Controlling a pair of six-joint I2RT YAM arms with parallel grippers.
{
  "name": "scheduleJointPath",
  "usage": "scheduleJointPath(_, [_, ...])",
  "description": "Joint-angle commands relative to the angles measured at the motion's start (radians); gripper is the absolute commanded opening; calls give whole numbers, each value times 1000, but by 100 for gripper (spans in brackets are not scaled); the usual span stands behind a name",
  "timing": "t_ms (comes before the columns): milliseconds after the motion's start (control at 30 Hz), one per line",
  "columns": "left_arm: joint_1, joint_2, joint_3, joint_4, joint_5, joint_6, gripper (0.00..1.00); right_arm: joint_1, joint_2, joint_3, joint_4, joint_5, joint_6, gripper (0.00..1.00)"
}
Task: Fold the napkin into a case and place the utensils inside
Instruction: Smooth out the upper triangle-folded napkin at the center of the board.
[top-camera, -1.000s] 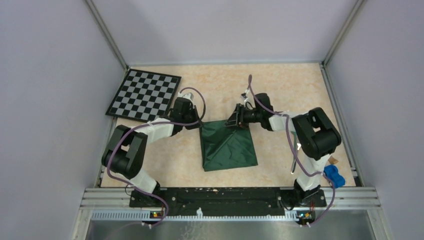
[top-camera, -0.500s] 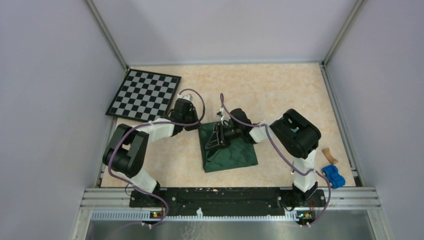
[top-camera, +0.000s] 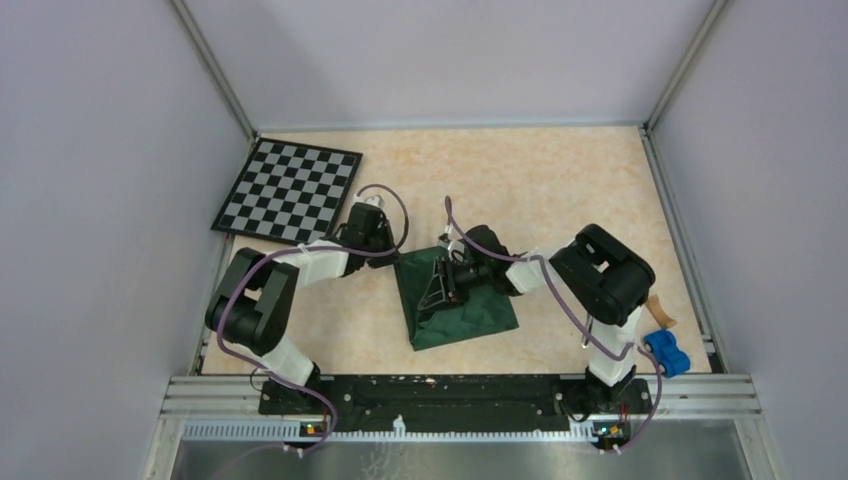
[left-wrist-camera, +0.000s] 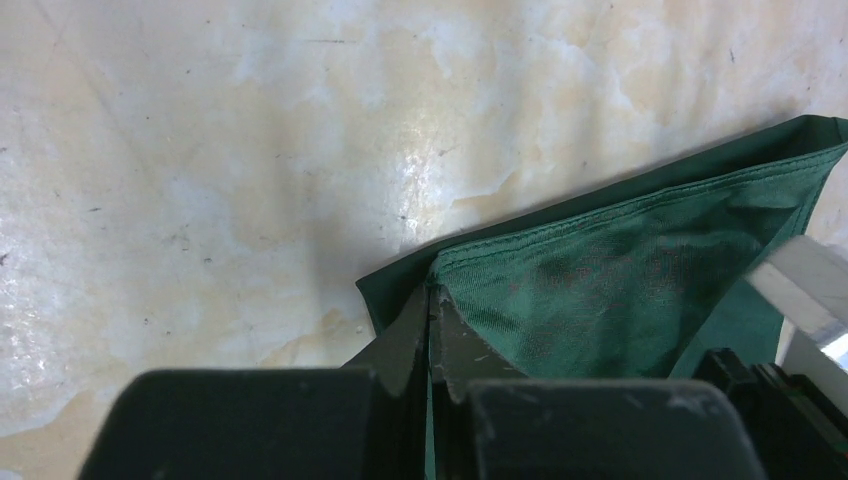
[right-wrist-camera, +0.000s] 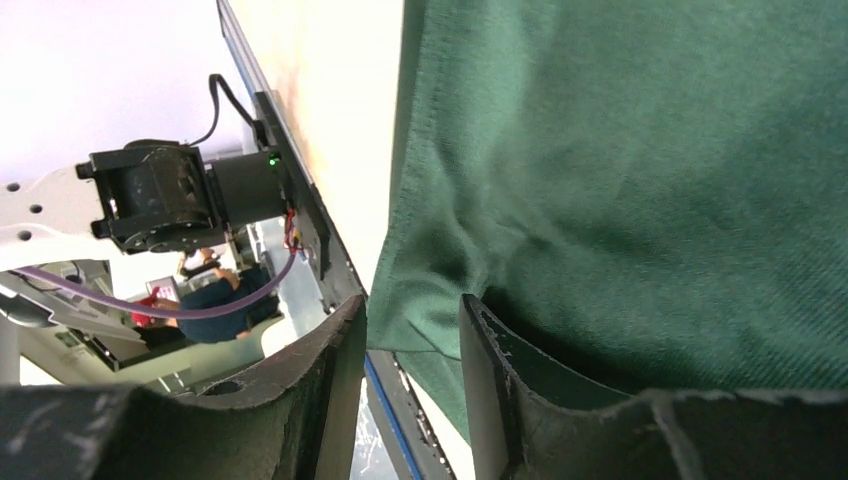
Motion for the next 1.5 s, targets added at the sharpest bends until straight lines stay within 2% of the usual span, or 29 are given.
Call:
scheduleJointPath(0, [0,-32,-21,28,-6,-4,0,24,-87,20,-15,14,-22,39])
scheduleJointPath(433, [3,-24,-30,20,-43,8,0,166,36,14,169,9,108,38])
scheduleJointPath(633, [11,-26,-38,19,-47,11,0,163,-21,-29,93,31,57,38])
scheduleJointPath(833, [12,-45,-53,23,-41,10,0,165,-88,10,2,27,24,39])
scheduleJointPath(1067, [12,-42,-52,23,-40,10,0,192,-42,59,24,20,40,39])
scheduleJointPath(1233, [14,-36,-53,20,-47,15,0,203,-5,-8,119,19,84,38])
scheduleJointPath(1467, [24,-32,-45,12,-49,26,0,203,-18,-46,113,24,70,38])
